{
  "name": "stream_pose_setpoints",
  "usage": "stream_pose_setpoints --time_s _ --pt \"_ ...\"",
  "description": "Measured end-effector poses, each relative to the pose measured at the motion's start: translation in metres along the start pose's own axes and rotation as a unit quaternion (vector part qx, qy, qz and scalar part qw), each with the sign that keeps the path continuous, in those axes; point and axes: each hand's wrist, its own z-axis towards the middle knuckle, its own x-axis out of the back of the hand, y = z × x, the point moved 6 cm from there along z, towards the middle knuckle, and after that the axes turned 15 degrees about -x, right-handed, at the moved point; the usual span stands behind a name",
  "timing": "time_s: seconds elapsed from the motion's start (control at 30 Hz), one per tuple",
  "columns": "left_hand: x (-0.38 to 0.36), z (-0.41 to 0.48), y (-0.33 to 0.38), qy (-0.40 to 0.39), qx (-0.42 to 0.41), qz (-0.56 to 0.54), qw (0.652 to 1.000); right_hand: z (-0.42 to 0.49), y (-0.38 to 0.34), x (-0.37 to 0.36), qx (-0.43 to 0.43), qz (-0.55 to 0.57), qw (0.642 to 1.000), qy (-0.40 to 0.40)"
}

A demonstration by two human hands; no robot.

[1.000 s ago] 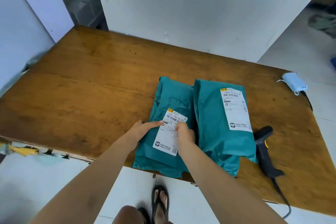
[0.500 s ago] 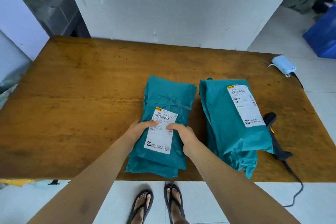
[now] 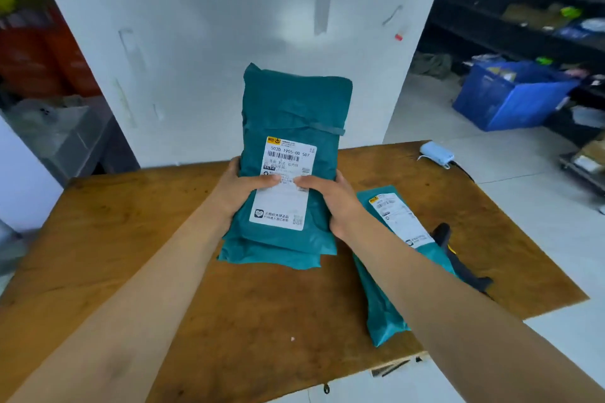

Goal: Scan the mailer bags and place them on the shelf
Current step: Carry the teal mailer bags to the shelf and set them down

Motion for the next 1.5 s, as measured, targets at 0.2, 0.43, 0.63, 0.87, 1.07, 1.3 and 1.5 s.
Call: stream_pose_setpoints --time_s 0.2,0.43,0.63,0.87,1.07,1.3,1.5 --pt "-0.141 0.021 0.067 -0.112 -0.097 -0.031 0.988 -0.071 -0.107 0.084 0.139 0.002 0.989 0.058" --pt "-0.374 0.002 0.075 -0.254 -0.148 -0.07 0.953 -0.192 -0.17 0.269 0.233 0.022 0.953 0.19" --pt "-0.582 -0.06 0.043 -0.311 -0.141 -0.099 0.935 -0.308 -0.185 0.452 0.256 0.046 0.923 0.283" --pt "-0.766 -0.11 0.011 -0.366 -0.131 -0.097 0.916 -0.39 -0.19 0.618 0.276 0.079 0.896 0.339" --pt "-0.882 -0.098 -0.009 -0.395 -0.139 -0.082 0.904 -0.395 -0.224 0.734 0.308 0.105 0.88 0.346" --pt "-1.003 -0.015 -0.025 -0.38 -0.158 -0.103 0.906 -0.341 -0.314 0.853 0.315 0.084 0.882 0.34" --pt "-1.108 0.064 -0.015 -0.391 -0.187 -0.071 0.898 -0.304 -0.395 0.942 0.335 0.115 0.876 0.328"
